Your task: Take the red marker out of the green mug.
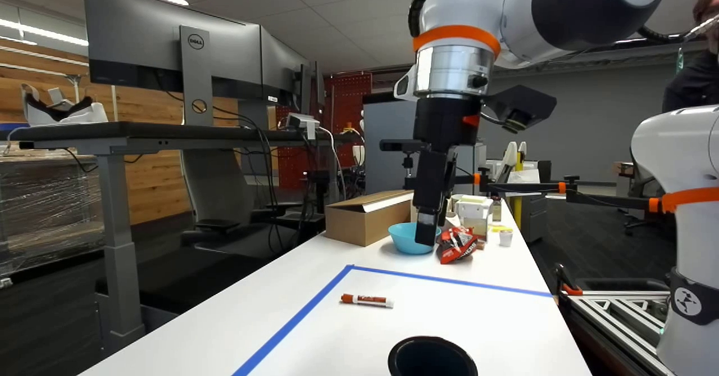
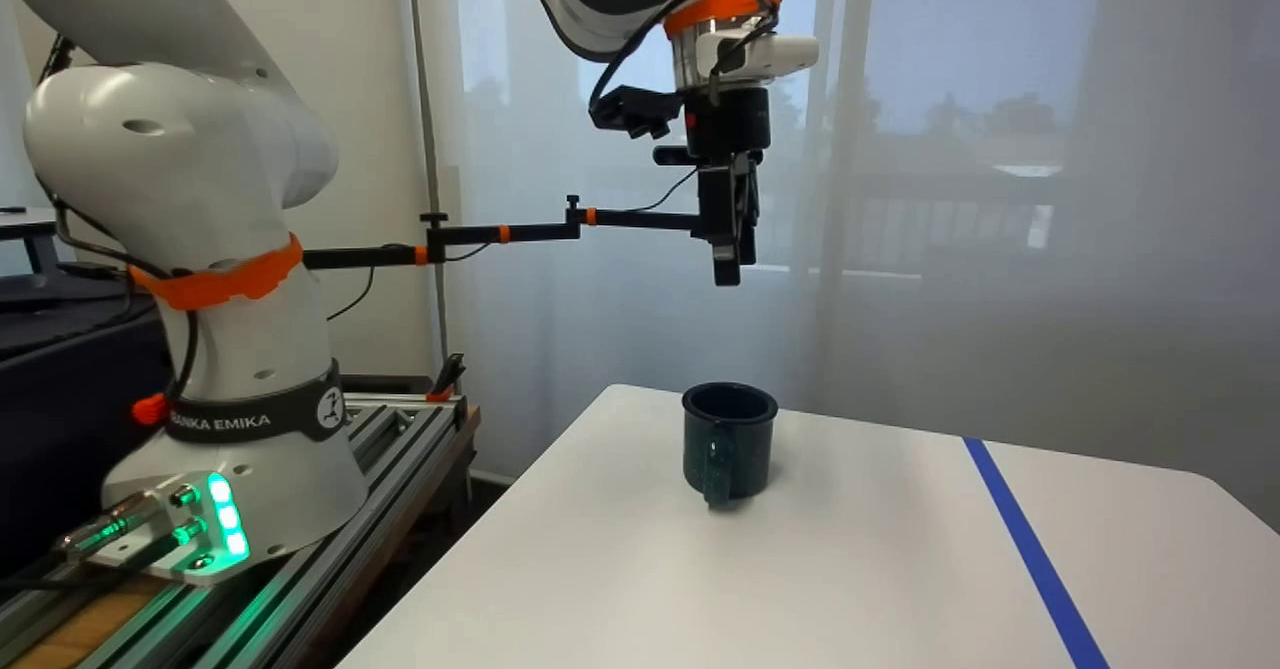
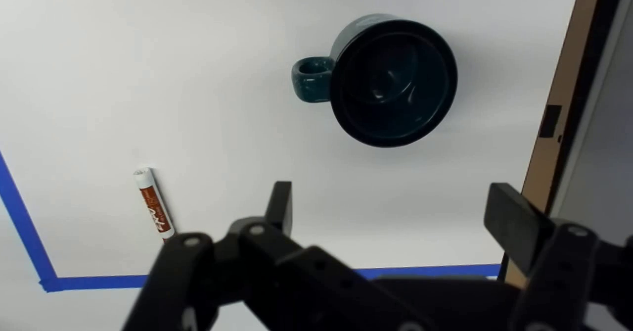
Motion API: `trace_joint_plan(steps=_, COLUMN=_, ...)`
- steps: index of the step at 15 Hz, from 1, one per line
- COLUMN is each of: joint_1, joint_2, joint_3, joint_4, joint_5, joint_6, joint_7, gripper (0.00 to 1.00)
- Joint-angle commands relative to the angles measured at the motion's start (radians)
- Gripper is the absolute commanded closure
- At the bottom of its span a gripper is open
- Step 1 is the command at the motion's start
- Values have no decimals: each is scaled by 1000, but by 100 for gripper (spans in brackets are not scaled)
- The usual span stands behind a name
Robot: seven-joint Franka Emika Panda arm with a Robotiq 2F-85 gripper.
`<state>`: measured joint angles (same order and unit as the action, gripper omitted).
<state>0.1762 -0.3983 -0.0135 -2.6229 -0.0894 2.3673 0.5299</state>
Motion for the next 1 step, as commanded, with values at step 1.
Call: trace_joint_plan(steps=1, joint_1=-66, joint_2=0, joint_3=66, joint_4=1, joint_5=38, joint_6=0, joint_7=-29, gripper=0)
